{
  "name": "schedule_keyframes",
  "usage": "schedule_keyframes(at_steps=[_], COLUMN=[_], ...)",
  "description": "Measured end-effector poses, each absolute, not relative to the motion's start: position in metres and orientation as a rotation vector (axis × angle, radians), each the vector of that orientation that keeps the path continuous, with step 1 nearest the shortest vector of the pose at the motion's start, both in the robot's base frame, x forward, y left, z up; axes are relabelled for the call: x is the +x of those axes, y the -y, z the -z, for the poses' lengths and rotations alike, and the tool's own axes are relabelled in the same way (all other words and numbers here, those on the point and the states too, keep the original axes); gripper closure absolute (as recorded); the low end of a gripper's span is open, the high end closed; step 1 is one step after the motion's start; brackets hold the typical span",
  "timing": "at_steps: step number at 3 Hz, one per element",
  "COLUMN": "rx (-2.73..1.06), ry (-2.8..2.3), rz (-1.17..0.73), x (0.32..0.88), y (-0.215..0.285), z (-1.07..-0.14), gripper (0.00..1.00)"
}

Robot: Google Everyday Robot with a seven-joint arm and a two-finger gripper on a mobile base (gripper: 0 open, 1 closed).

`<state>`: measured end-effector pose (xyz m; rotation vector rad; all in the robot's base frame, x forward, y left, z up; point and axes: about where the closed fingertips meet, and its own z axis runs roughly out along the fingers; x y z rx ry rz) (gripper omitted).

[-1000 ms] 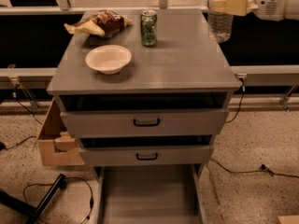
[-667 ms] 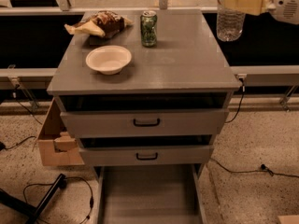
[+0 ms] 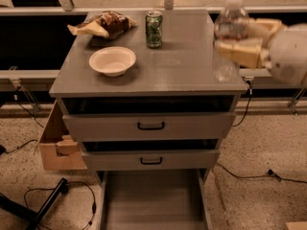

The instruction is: Place water bottle into bottom drawer

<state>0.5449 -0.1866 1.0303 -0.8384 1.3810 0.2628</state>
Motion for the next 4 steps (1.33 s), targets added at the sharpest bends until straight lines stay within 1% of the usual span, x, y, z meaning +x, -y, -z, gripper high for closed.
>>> schedule_keyframes(at_steps=[1,2,3,4], rx=[-0.828,-0.752,-0.721,-0.721], ry=[-1.438,-1.519,-1.543,-1.543], rz=[-0.264,-0.263,-0.236,-0.236], x=[0.493,0.447,0.433,0.433], y=[0.189,0.222,0.239,0.239], z=[-0.967,-0.91,-0.903,-0.903], gripper=[1.0,1.0,1.0,1.0])
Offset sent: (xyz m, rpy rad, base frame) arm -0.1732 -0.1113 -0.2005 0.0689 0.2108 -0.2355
